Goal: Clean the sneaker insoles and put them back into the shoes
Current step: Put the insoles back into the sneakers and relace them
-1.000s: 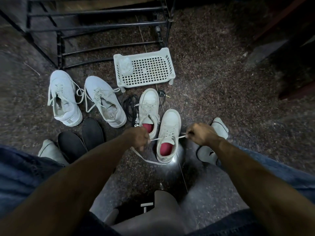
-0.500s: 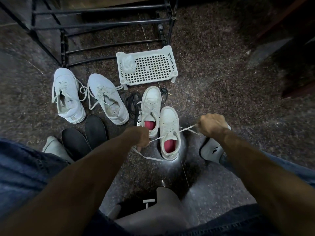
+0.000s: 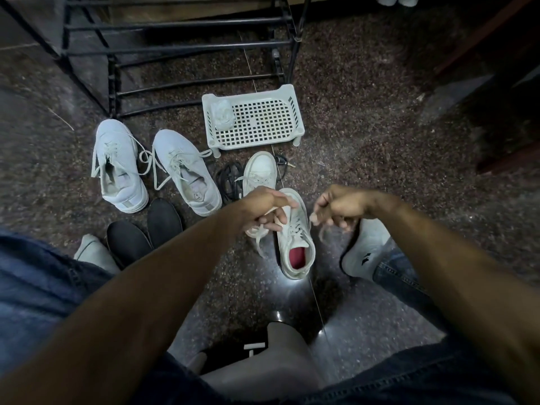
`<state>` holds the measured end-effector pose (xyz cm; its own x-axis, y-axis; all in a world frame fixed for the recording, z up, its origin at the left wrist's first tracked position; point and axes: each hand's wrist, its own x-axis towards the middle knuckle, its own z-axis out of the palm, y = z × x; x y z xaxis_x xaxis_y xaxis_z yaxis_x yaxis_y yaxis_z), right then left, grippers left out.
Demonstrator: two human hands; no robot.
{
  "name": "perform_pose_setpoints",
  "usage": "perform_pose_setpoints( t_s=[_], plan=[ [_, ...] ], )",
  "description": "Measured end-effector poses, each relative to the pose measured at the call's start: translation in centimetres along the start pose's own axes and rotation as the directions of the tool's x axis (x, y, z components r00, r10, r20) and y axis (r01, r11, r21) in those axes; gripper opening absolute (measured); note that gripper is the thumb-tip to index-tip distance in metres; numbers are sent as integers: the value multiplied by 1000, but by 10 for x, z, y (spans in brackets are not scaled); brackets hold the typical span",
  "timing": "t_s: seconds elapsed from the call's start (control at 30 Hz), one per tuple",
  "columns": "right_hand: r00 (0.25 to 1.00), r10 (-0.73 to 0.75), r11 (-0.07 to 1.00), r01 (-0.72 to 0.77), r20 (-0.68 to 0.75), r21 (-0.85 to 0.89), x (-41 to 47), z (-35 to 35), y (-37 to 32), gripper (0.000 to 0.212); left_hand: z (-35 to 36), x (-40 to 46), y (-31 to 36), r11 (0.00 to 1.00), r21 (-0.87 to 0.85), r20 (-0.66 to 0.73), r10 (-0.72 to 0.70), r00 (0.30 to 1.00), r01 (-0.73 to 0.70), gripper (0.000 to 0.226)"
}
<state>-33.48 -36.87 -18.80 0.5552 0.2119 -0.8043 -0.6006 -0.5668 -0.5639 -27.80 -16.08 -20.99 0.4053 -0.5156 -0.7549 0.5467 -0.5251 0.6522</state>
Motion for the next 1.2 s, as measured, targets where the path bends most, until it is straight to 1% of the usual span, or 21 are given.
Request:
perform_pose_setpoints(
  t_s=[0.03,0.1,0.17,0.23,0.3,0.37,0.43,0.5,0.57,0.6,0.7,0.73,0.77,0.83,0.93,1.0,1.03,1.07,1.13,1.17,1.2],
  plan=[
    [999,-38,999,38,17,20,-5,-3,-11,6,8,-3,6,1000,4,17,-1,1000,1,24],
    [993,-116,991,115,8,70,-15,-8,-32,8,25,-9,13,1000,13,89,3,996,-4,30],
    [984,-160,979,169,-84,118,-21,-9,-45,17,36,-14,17,1000,15,133,15,991,-17,33],
    [965,-120,978,155,-233,138,-18,-7,-45,33,40,-21,22,998,52,131,33,991,-40,32],
    [948,-48,990,86,-315,110,-12,0,-39,41,36,-32,30,980,170,123,82,989,-102,32],
    [963,35,998,-21,-267,52,-6,13,-31,34,31,-44,42,901,385,150,151,977,-199,34],
    [978,137,989,-144,-160,-32,-4,27,-28,27,29,-56,56,803,533,212,177,961,-265,35],
    [970,231,967,-237,-76,-88,-6,35,-34,23,29,-66,67,774,555,263,185,947,-305,35],
    [961,276,958,-278,-34,-72,-9,35,-37,26,30,-74,76,761,547,294,216,931,-349,43],
    [964,262,965,-263,-55,-11,-12,31,-36,29,31,-75,81,753,543,312,229,922,-371,47],
    [953,175,967,-119,-247,227,-15,12,-34,28,32,-76,90,718,542,357,274,893,-437,50],
    [950,150,970,-88,-272,229,-16,4,-34,27,30,-77,92,707,540,374,285,883,-457,50],
    [956,125,979,-76,-264,188,-18,-1,-39,26,28,-78,94,713,520,391,292,873,-471,47],
    [974,44,989,-12,-221,147,-24,-9,-46,21,23,-80,98,746,440,393,340,854,-499,32],
    [993,-32,978,54,-111,201,-27,-16,-37,21,13,-82,109,766,307,299,486,821,-565,35],
    [995,-84,969,92,-46,229,-29,-15,-32,23,7,-80,113,779,208,170,567,806,-592,39],
    [993,-113,965,117,-30,235,-29,-14,-32,24,5,-76,114,799,157,71,577,813,-581,39],
    [990,-137,963,138,-22,233,-30,-13,-33,22,3,-74,115,816,112,-40,574,818,-567,36],
    [989,-146,961,150,-33,234,-31,-11,-34,12,1,-65,113,844,-5,-251,517,818,-536,23],
    [988,-145,959,154,-56,239,-31,-10,-34,18,0,-60,108,858,-63,-327,465,823,-510,16],
    [986,-137,952,157,-91,262,-30,-9,-33,24,1,-56,102,879,-62,-386,416,823,-473,19]
  ],
)
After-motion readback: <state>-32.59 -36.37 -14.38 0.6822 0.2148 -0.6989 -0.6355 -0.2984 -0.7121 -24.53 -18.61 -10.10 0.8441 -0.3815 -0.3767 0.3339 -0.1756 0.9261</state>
